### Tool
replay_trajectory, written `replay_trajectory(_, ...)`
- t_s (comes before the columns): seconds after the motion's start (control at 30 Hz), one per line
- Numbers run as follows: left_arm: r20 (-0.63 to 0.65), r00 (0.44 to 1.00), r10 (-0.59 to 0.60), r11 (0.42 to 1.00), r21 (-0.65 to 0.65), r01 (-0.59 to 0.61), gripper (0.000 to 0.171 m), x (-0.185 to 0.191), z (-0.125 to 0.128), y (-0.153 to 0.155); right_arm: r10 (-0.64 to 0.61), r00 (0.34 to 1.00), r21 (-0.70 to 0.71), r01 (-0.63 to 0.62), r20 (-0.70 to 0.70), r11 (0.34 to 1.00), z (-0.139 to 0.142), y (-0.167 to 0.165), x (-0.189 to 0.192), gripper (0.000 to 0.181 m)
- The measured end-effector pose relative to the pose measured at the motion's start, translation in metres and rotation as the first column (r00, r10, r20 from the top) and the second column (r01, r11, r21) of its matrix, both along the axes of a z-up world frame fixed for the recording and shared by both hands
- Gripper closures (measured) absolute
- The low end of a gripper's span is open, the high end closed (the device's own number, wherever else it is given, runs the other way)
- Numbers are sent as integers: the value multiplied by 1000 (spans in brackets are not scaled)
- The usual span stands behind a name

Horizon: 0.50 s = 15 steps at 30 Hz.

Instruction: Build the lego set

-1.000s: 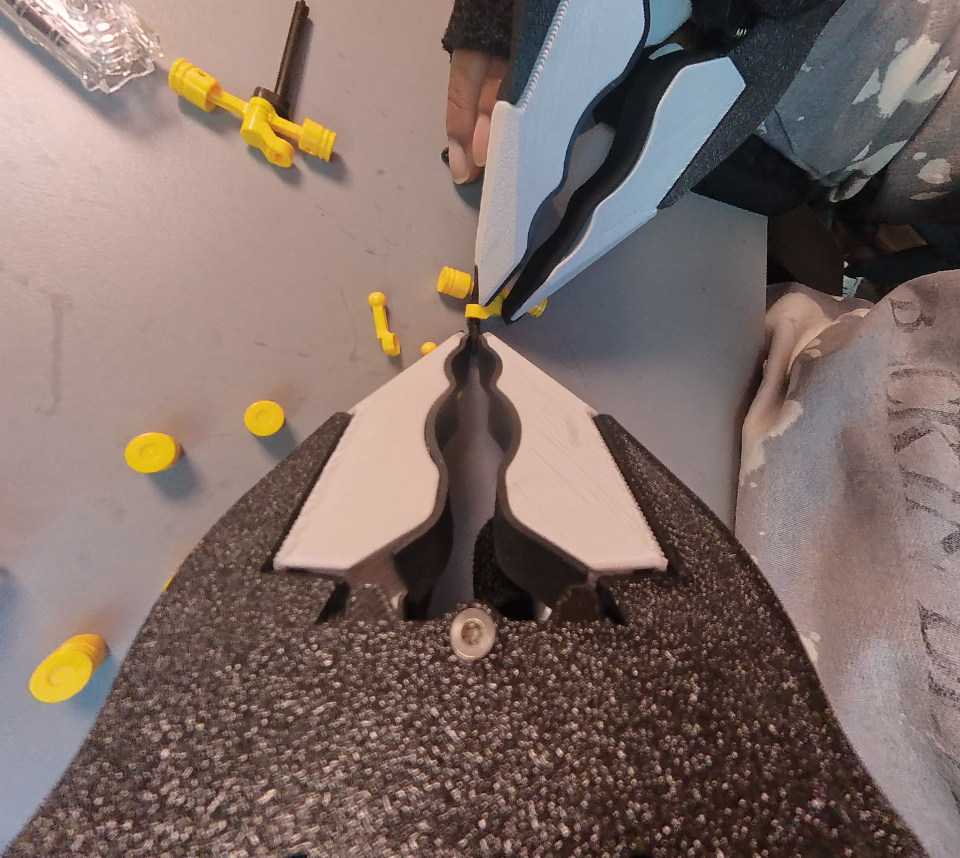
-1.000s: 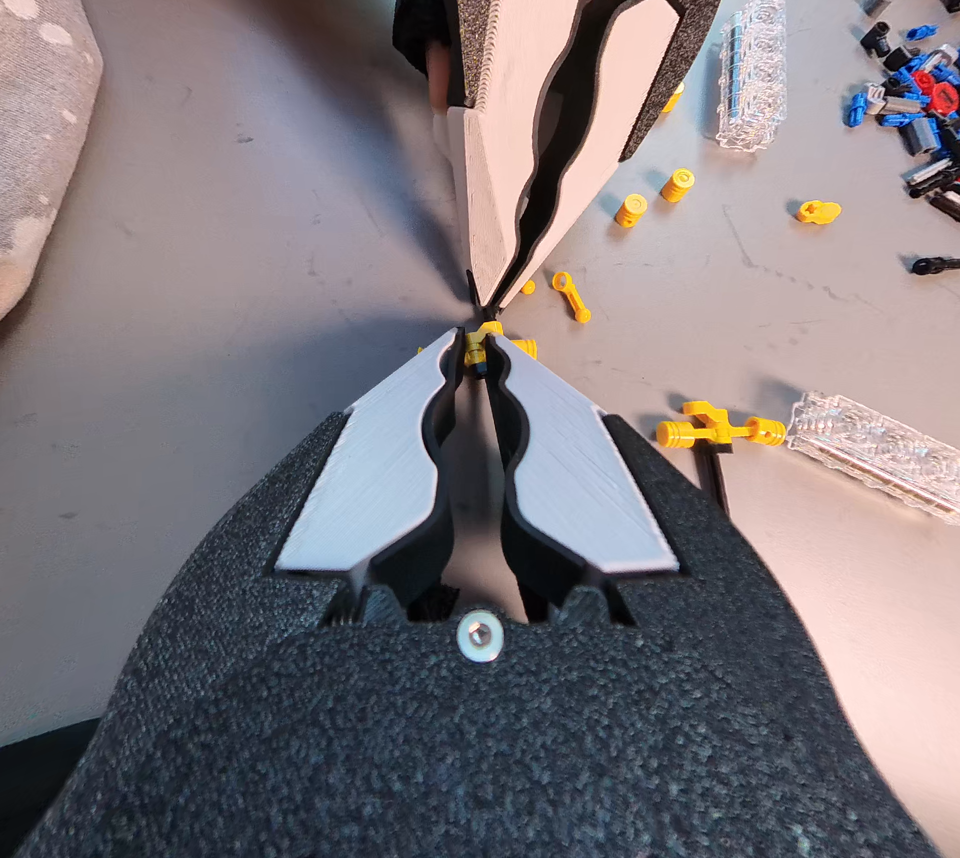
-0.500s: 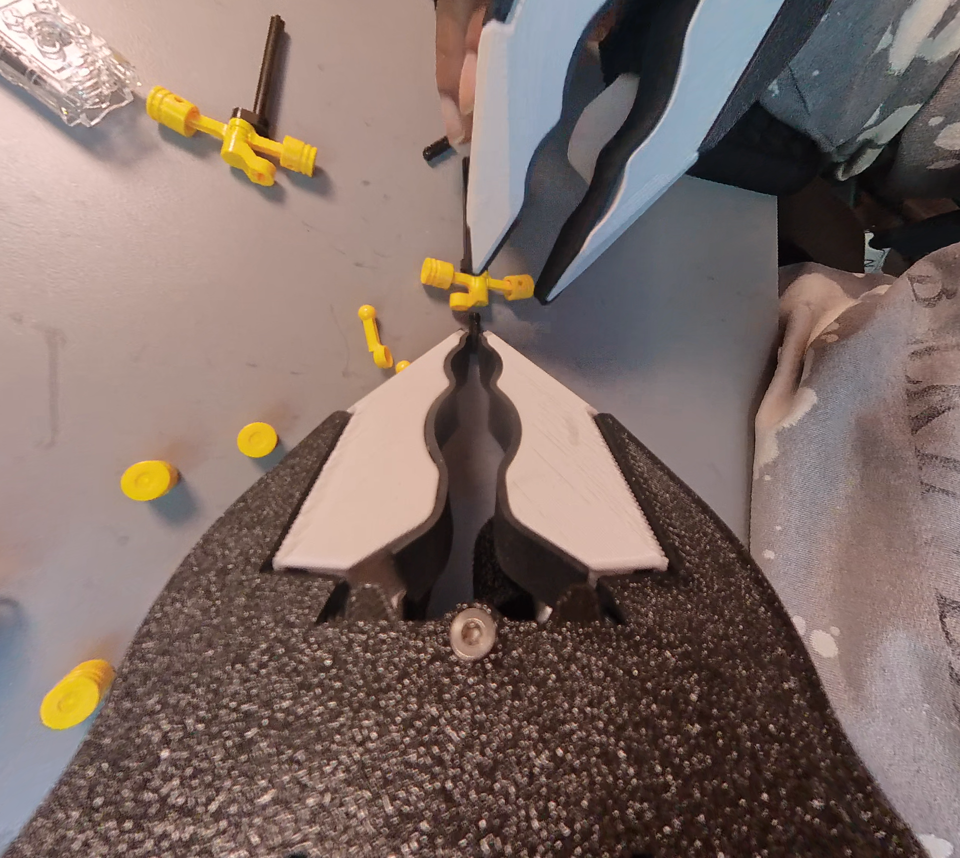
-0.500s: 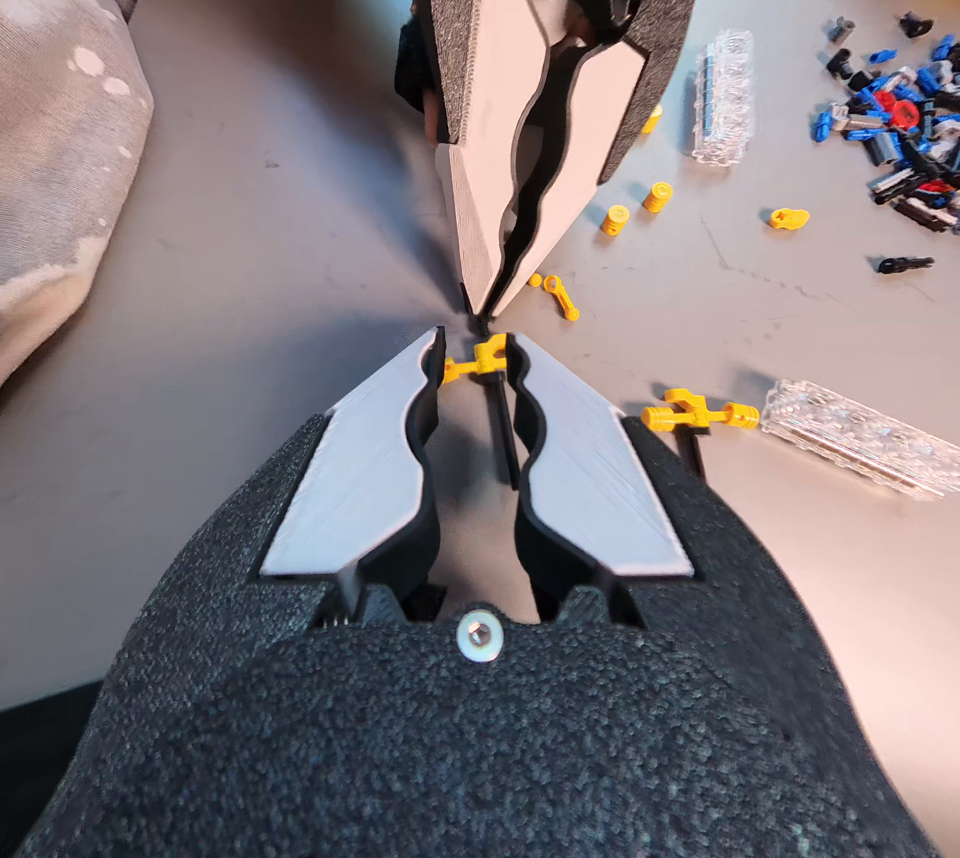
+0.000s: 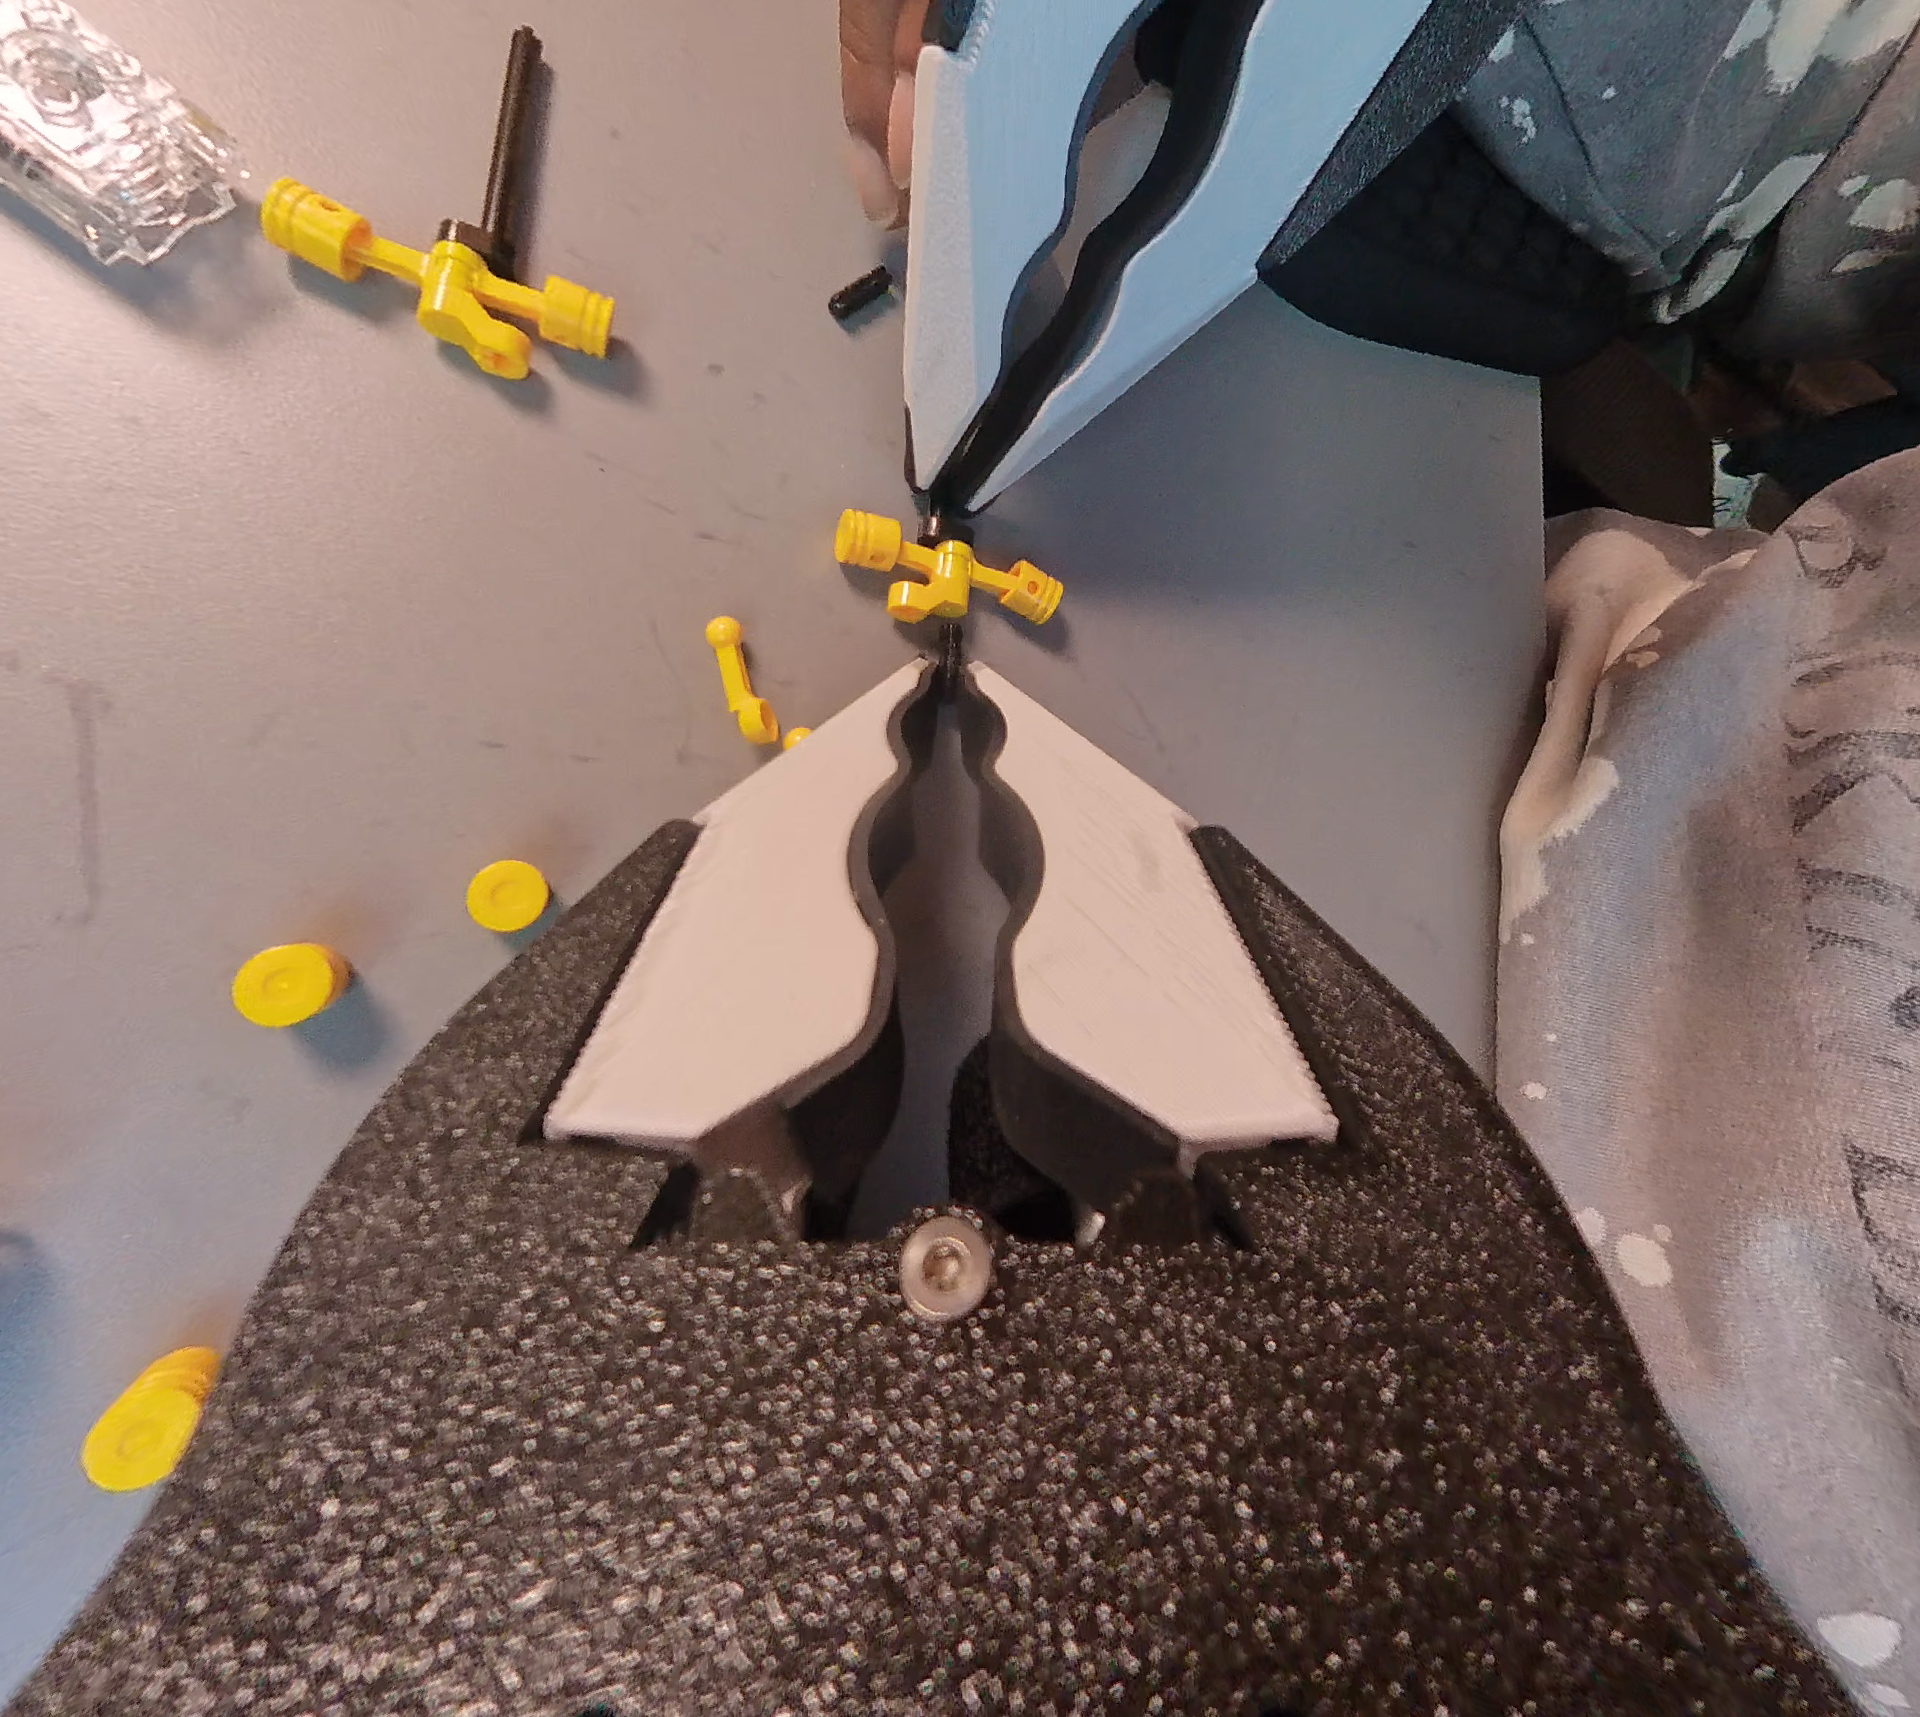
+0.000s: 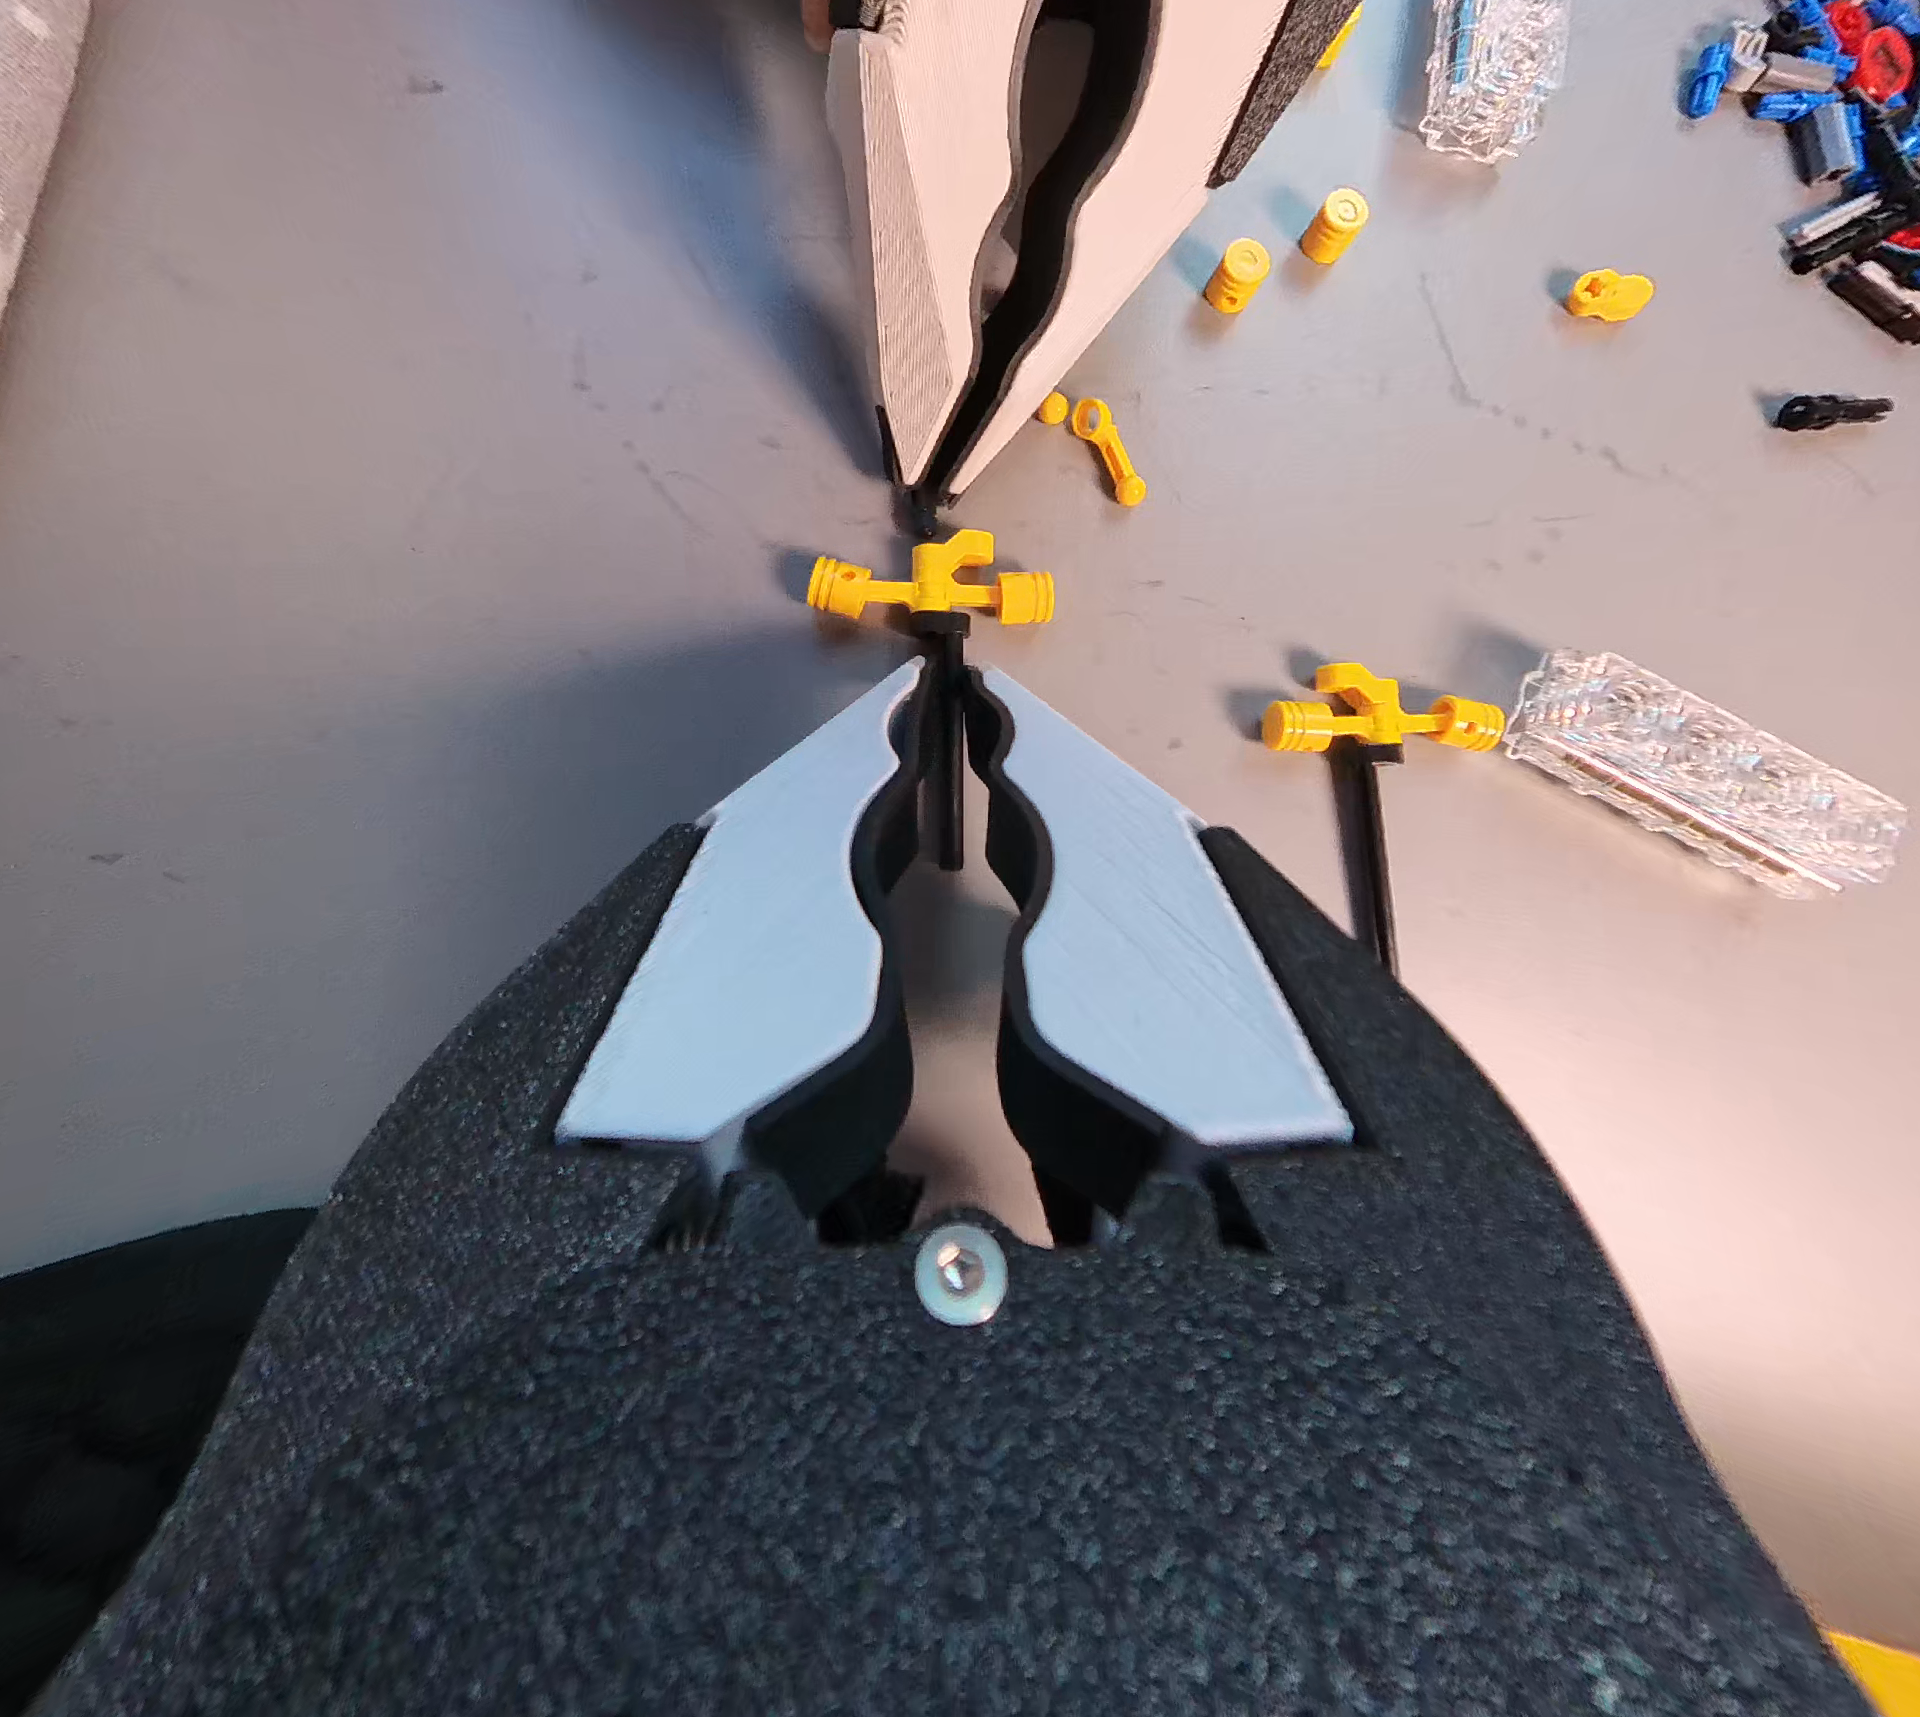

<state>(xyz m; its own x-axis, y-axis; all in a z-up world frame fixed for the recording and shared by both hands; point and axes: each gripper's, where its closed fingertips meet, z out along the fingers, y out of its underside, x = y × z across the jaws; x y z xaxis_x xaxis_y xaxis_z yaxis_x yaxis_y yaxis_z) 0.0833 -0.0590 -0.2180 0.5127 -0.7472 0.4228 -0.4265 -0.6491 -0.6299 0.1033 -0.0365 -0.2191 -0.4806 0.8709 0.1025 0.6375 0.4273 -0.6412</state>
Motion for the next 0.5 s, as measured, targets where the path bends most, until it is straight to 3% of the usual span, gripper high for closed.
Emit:
replay_trajectory(0.27,-60,998,-30,994,101,36,156,-4,0,-7,-16,1000,-8,16,-7,1000,0,0,0,177)
replay_trajectory(0.5,-152,987,-48,973,216,81,160,-9,-3,-12,-30,997,-22,29,-68,999,14,3,0,173)
